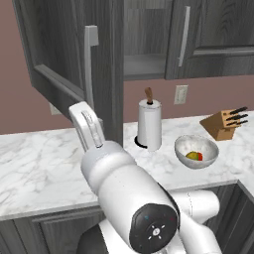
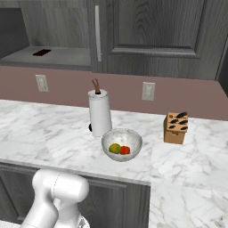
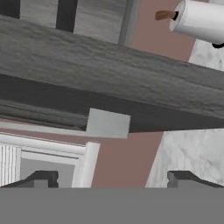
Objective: Open the cabinet. Pick the apple and orange from the cabinet and place them into the bowl. Then close the cabinet.
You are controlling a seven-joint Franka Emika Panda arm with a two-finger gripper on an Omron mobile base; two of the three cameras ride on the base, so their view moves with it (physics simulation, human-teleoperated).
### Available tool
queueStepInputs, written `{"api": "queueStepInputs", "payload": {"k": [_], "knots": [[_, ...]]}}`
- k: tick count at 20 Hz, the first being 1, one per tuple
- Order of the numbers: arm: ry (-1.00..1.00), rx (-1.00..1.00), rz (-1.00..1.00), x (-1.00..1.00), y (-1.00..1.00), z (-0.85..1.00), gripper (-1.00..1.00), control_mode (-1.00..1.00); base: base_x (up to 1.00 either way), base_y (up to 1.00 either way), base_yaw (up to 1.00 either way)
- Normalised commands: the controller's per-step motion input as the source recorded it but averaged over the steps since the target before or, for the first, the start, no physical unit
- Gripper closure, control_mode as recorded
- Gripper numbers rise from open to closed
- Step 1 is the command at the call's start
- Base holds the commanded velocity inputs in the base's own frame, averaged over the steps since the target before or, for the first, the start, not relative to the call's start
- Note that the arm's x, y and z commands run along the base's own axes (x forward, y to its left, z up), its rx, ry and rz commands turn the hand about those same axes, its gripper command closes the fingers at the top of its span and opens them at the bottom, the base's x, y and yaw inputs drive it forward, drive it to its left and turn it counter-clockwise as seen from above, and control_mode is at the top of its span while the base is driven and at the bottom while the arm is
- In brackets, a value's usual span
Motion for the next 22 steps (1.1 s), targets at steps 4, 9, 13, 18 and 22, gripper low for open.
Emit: {"api": "queueStepInputs", "payload": {"k": [4, 9, 13, 18, 22], "knots": [[-0.02, 0.00, -0.09, 0.18, 0.03, 0.00, -1.00, -1.00, 0.00, 0.00, 0.00], [-0.05, 0.00, -0.15, 0.00, 0.00, 0.00, -1.00, -1.00, 0.00, 0.00, 0.00], [-0.03, 0.00, -0.17, 0.00, 0.00, 0.00, -1.00, -1.00, 0.00, 0.00, 0.00], [0.00, 0.00, -0.15, 0.00, -0.01, 0.00, -1.00, -1.00, 0.00, 0.00, 0.00], [0.00, 0.00, -0.13, 0.03, -0.03, 0.05, -1.00, -1.00, 0.00, 0.00, 0.00]]}}
